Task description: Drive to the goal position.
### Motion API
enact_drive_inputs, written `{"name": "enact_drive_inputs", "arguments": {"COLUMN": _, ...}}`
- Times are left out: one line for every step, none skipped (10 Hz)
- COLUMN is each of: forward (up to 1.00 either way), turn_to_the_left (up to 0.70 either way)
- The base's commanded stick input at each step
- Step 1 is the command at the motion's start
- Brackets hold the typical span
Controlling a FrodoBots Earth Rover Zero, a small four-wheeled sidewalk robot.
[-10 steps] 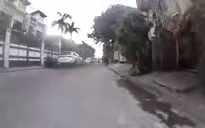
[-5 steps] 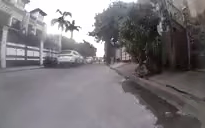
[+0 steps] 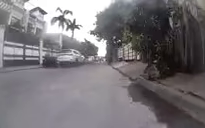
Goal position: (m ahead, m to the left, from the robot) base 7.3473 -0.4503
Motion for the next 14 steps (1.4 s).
{"name": "enact_drive_inputs", "arguments": {"forward": 1.0, "turn_to_the_left": 0.0}}
{"name": "enact_drive_inputs", "arguments": {"forward": 1.0, "turn_to_the_left": 0.0}}
{"name": "enact_drive_inputs", "arguments": {"forward": 1.0, "turn_to_the_left": 0.0}}
{"name": "enact_drive_inputs", "arguments": {"forward": 1.0, "turn_to_the_left": 0.0}}
{"name": "enact_drive_inputs", "arguments": {"forward": 1.0, "turn_to_the_left": 0.0}}
{"name": "enact_drive_inputs", "arguments": {"forward": 1.0, "turn_to_the_left": 0.0}}
{"name": "enact_drive_inputs", "arguments": {"forward": 1.0, "turn_to_the_left": 0.0}}
{"name": "enact_drive_inputs", "arguments": {"forward": 1.0, "turn_to_the_left": 0.0}}
{"name": "enact_drive_inputs", "arguments": {"forward": 1.0, "turn_to_the_left": 0.0}}
{"name": "enact_drive_inputs", "arguments": {"forward": 1.0, "turn_to_the_left": 0.0}}
{"name": "enact_drive_inputs", "arguments": {"forward": 1.0, "turn_to_the_left": 0.0}}
{"name": "enact_drive_inputs", "arguments": {"forward": 1.0, "turn_to_the_left": -0.07}}
{"name": "enact_drive_inputs", "arguments": {"forward": 1.0, "turn_to_the_left": -0.19}}
{"name": "enact_drive_inputs", "arguments": {"forward": 1.0, "turn_to_the_left": -0.32}}
